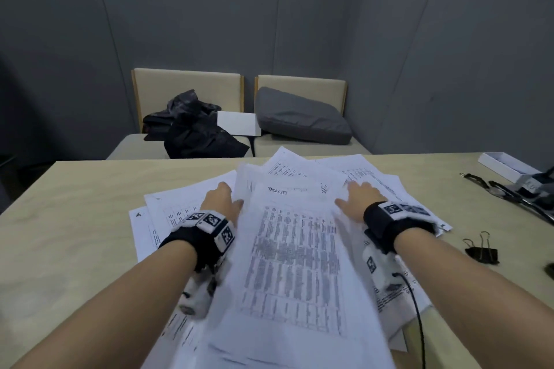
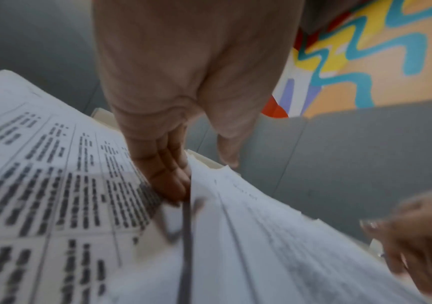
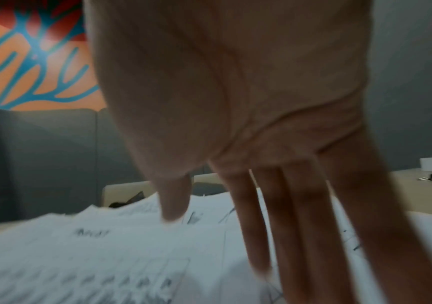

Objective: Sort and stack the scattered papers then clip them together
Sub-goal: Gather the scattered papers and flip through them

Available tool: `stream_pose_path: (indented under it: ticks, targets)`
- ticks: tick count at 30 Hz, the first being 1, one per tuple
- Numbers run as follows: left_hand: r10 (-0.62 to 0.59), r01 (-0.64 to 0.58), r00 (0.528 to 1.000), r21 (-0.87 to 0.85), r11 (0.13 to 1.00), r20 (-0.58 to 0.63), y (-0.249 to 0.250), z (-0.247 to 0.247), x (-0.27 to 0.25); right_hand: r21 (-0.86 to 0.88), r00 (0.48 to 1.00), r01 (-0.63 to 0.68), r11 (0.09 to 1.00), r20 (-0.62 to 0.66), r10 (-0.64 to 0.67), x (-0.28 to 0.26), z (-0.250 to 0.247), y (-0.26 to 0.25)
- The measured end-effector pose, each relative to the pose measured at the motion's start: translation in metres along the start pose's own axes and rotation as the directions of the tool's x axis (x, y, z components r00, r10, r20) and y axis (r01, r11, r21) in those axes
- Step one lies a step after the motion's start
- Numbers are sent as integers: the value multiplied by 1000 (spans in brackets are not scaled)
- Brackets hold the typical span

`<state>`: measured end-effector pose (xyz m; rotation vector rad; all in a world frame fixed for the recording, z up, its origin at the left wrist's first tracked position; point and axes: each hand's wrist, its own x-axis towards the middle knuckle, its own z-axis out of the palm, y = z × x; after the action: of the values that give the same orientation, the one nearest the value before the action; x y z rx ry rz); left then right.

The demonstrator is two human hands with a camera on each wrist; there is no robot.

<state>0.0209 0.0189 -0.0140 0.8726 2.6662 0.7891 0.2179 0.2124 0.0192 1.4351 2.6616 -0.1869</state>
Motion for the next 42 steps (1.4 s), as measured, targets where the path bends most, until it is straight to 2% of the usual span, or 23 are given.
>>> stream_pose_path:
  ticks: [2,4,6,9,11,13,14,17,19,21,24,28,30,33,35,37,40,42]
  targets:
    - [-74,73,994,17,997,80,-3,-4,-1,-40,979,-30,999,198,38,-11,-21,5]
    - [-89,82,988,57,995,128,-6,-10,-4,-92,917,-34,995,393,68,-26,-31,0]
    - [-79,68,979,64,996,189,-6,-15,-12,-109,888,-25,994,453,72,-37,-26,-4]
    - [-71,45,974,122,992,215,-7,-18,-30,-102,906,53,993,423,-5,-49,-15,-13]
    - [-60,32,980,148,988,190,-9,-20,-44,79,907,43,996,415,-72,-57,-10,-17]
    - [-38,16,986,132,991,165,-8,-27,-56,316,913,3,949,386,-131,-68,-11,-21]
    - [-22,5,988,109,994,152,-9,-31,-63,363,919,3,932,365,-145,-76,-14,-22]
    - [16,-26,995,96,995,103,-13,-44,-75,259,938,49,965,321,-133,-93,-25,-20]
    - [18,-22,999,84,996,47,-15,-49,-77,93,959,86,992,263,-107,-97,-31,-15]
    - [27,-30,998,62,998,56,-19,-49,-77,-31,960,93,995,269,-81,-95,-30,-8]
    - [25,-31,994,53,998,106,-23,-40,-64,-111,958,103,988,277,-69,-80,-18,-4]
    - [27,-29,998,48,998,48,-23,-23,-43,-135,975,114,984,206,-85,-55,3,-14]
    - [34,-35,999,39,999,16,-22,-16,-29,-83,966,112,990,241,-89,-40,5,-20]
    - [-14,12,999,-69,998,-39,-15,-10,-16,195,958,83,977,254,-132,-23,2,-26]
    - [-79,78,997,-135,988,-2,-11,-5,-9,482,970,28,876,199,-140,-11,3,-30]
    - [-92,99,994,-168,981,52,-8,-1,-6,673,980,-25,739,163,-115,-3,6,-31]
    - [-75,101,989,-211,972,127,-9,0,0,782,982,-133,609,185,-23,8,17,-25]
    - [-33,70,983,-202,977,178,-11,-1,2,774,976,-184,606,218,18,15,23,-20]
